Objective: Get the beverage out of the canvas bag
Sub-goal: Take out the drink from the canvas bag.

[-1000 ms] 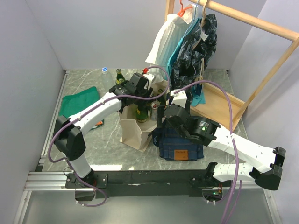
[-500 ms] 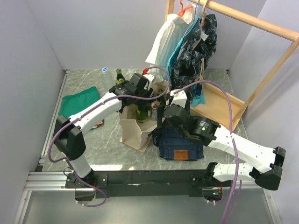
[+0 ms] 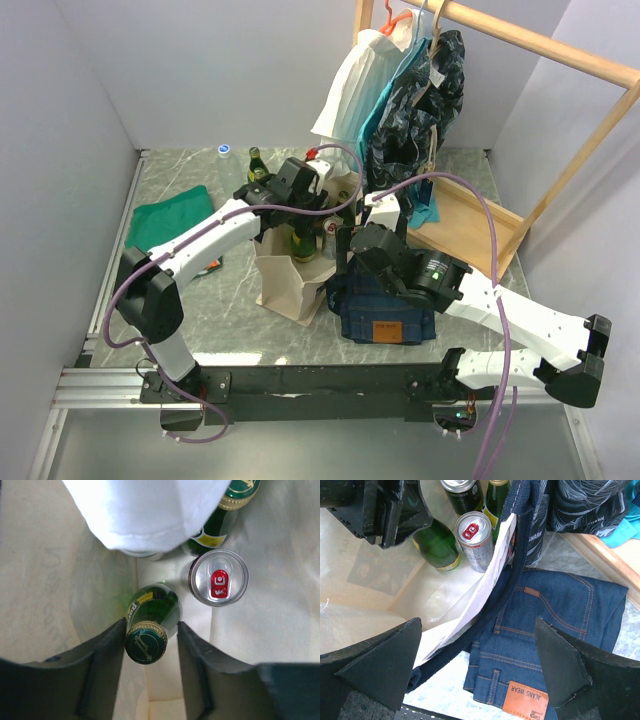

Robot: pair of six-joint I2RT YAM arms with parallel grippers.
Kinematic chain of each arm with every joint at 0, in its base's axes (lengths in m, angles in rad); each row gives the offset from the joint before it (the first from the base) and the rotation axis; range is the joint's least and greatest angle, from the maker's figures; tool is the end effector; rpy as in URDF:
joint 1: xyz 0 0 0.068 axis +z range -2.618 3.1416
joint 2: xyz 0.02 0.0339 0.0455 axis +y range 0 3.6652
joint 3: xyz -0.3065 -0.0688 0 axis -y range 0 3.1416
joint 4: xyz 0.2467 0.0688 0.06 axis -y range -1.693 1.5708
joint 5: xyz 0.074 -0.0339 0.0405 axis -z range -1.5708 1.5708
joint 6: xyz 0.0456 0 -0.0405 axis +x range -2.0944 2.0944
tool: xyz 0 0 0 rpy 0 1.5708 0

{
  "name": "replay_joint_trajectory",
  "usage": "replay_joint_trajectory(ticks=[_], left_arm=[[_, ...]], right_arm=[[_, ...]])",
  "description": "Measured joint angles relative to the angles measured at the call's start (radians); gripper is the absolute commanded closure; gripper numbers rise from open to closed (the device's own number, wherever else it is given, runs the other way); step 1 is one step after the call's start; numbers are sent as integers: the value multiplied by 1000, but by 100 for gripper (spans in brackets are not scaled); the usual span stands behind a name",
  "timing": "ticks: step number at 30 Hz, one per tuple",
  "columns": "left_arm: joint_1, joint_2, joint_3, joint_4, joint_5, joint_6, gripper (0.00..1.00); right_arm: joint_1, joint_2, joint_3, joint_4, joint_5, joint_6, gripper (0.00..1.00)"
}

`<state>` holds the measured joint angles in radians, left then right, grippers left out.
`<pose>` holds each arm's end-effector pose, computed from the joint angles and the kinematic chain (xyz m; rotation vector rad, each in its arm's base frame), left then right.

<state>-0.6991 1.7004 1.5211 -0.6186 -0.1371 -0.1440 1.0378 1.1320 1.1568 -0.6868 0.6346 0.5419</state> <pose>0.3073 -0.2502 0.3472 0.5862 2.2993 -0.2463 0.1362 0.1777 0.3890 -0.1862 2.0893 0.2398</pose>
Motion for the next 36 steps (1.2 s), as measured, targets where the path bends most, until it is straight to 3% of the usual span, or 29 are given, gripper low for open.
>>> replay_joint_trajectory(ticks=[3, 4, 5, 10, 14, 15, 16, 36], left_arm=[[2, 0, -2, 9, 1, -3, 60], [4, -1, -2, 9, 1, -2, 69], [5, -1, -3, 9, 1, -3, 71], [6, -1, -3, 9, 1, -7, 66], [6, -2, -3, 9, 0, -7, 85], [6, -2, -3, 9, 0, -7, 97], [6, -2, -3, 9, 0, -7, 99], [16, -63, 1, -61, 18, -11, 99]], right_arm=[[0, 0, 0, 0, 0, 0, 0], [0, 0, -1, 0, 0, 0, 0], [0, 0, -2, 0, 0, 0, 0], [0, 0, -5, 0, 0, 0, 0], [0, 0, -5, 0, 0, 0, 0], [0, 0, -5, 0, 0, 0, 0], [-1, 0, -5, 0, 0, 0, 0], [-2, -1, -5, 0, 0, 0, 0]])
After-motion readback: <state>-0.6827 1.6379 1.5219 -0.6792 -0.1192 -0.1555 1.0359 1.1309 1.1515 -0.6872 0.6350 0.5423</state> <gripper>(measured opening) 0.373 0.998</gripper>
